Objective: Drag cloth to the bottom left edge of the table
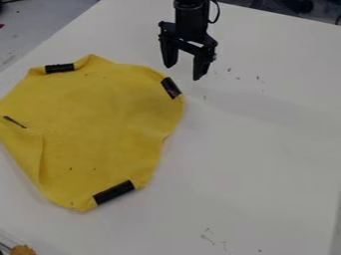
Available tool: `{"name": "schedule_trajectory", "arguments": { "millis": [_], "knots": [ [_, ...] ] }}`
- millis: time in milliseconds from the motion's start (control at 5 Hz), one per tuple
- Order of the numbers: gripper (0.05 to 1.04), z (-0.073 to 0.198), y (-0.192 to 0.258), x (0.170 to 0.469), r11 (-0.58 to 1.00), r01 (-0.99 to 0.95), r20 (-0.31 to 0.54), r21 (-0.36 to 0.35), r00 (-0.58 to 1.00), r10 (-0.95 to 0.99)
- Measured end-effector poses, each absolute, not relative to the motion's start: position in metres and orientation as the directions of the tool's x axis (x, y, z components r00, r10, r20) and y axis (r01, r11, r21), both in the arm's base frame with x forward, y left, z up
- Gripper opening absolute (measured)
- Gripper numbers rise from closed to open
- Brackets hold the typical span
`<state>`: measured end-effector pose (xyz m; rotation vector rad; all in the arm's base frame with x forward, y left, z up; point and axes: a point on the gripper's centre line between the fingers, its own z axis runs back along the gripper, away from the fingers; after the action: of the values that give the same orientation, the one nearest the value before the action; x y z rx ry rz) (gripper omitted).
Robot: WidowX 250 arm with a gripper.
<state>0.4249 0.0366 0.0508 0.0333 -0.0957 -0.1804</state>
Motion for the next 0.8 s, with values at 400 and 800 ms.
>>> {"name": "schedule_trajectory", "arguments": {
  "millis": [400, 800],
  "knots": [
    [1.001, 0.021, 0.051, 0.397, 0.991, 0.124, 0.023, 0.041, 0.992, -0.125],
    [1.001, 0.047, 0.111, 0.343, 0.994, -0.053, 0.038, 0.096, 0.998, 0.050]
  ]
}}
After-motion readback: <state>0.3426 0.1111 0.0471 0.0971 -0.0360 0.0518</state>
